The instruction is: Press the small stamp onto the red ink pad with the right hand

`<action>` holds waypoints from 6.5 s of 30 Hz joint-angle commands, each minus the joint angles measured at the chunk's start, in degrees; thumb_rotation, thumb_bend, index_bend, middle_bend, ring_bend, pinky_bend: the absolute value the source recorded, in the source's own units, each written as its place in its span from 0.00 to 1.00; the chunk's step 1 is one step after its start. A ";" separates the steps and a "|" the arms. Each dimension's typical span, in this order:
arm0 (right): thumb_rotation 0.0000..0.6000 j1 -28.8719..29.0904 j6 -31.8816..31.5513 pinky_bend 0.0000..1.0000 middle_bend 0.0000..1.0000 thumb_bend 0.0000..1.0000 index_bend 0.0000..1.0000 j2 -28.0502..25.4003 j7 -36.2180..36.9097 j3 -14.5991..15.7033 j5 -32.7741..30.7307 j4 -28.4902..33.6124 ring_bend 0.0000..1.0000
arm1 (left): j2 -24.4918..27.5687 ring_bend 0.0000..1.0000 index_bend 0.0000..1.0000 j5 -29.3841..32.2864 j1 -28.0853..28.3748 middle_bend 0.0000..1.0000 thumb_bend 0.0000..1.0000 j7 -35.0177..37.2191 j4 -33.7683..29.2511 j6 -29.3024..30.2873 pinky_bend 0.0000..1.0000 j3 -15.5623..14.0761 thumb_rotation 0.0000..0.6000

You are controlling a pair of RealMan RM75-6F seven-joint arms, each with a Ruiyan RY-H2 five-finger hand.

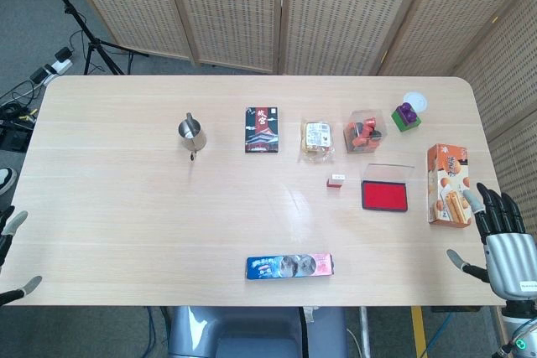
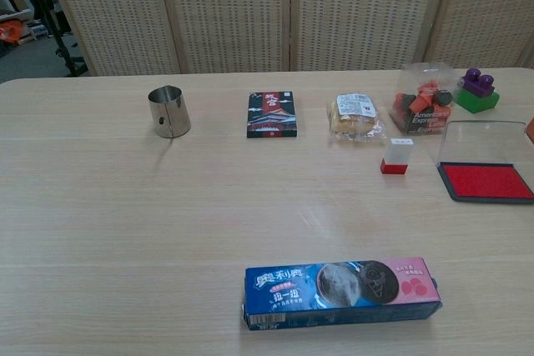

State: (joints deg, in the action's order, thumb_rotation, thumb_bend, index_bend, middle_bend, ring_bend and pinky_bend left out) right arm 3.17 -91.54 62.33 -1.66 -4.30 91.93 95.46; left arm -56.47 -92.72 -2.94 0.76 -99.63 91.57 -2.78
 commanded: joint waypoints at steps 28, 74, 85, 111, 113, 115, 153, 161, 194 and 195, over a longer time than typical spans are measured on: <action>1.00 21.61 24.45 1.00 0.98 0.00 0.00 2.50 -6.46 -8.90 -3.09 -2.02 1.00 | -1.04 0.00 0.00 7.86 2.41 0.00 0.12 -3.72 -1.24 -5.27 0.00 2.98 1.00; 1.00 46.56 42.71 1.00 1.00 0.36 0.39 30.82 -33.53 -10.04 -50.16 -24.30 1.00 | 0.81 0.00 0.00 17.14 6.47 0.00 0.13 -1.87 -1.23 -14.23 0.00 5.15 1.00; 1.00 46.94 43.19 1.00 1.00 0.36 0.40 31.66 -33.67 -8.93 -51.73 -26.17 1.00 | 0.83 0.00 0.00 17.08 6.69 0.00 0.13 -2.22 -1.31 -14.49 0.00 4.89 1.00; 1.00 47.09 43.65 1.00 1.00 0.41 0.51 33.61 -33.22 -7.23 -51.41 -31.53 1.00 | 0.93 0.00 0.00 17.44 6.89 0.00 0.13 -1.87 -1.27 -14.69 0.00 4.74 1.00; 1.00 47.10 43.75 1.00 1.00 0.41 0.53 33.67 -33.23 -7.19 -51.45 -31.65 1.00 | 0.95 0.00 0.00 17.43 6.91 0.00 0.13 -1.83 -1.30 -14.73 0.00 4.71 1.00; 1.00 47.13 43.88 1.00 1.00 0.41 0.55 33.74 -33.33 -7.13 -51.58 -31.75 1.00 | 1.01 0.00 0.00 17.34 6.96 0.00 0.13 -1.80 -1.34 -14.89 0.00 4.61 1.00; 1.00 38.48 40.54 1.00 1.00 0.47 0.57 13.62 -27.43 -1.01 -47.15 -11.37 1.00 | 0.53 0.00 0.00 13.45 6.61 0.00 0.13 -2.74 -1.72 -13.80 0.00 2.70 1.00; 1.00 38.46 41.41 1.00 1.00 0.49 0.57 16.83 -26.49 -0.66 -46.04 -16.69 1.00 | 0.31 0.00 0.00 13.95 6.74 0.00 0.13 -3.24 -1.78 -13.94 0.00 2.81 1.00; 1.00 38.92 44.64 1.00 1.00 0.50 0.57 20.34 -27.05 -0.54 -48.42 -23.09 1.00 | 0.15 0.00 0.00 14.69 7.11 0.00 0.13 -3.83 -2.02 -14.42 0.00 2.83 1.00; 1.00 38.91 44.65 1.00 1.00 0.51 0.57 20.45 -27.15 -0.46 -48.41 -23.21 1.00 | 0.15 0.00 0.00 14.70 7.11 0.00 0.13 -3.83 -2.01 -14.42 0.00 2.83 1.00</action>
State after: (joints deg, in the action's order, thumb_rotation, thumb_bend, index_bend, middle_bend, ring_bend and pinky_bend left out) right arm 42.08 -46.90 82.76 -28.77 -4.79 43.52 72.26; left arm -56.32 -78.01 4.17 -3.07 -101.64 77.15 0.05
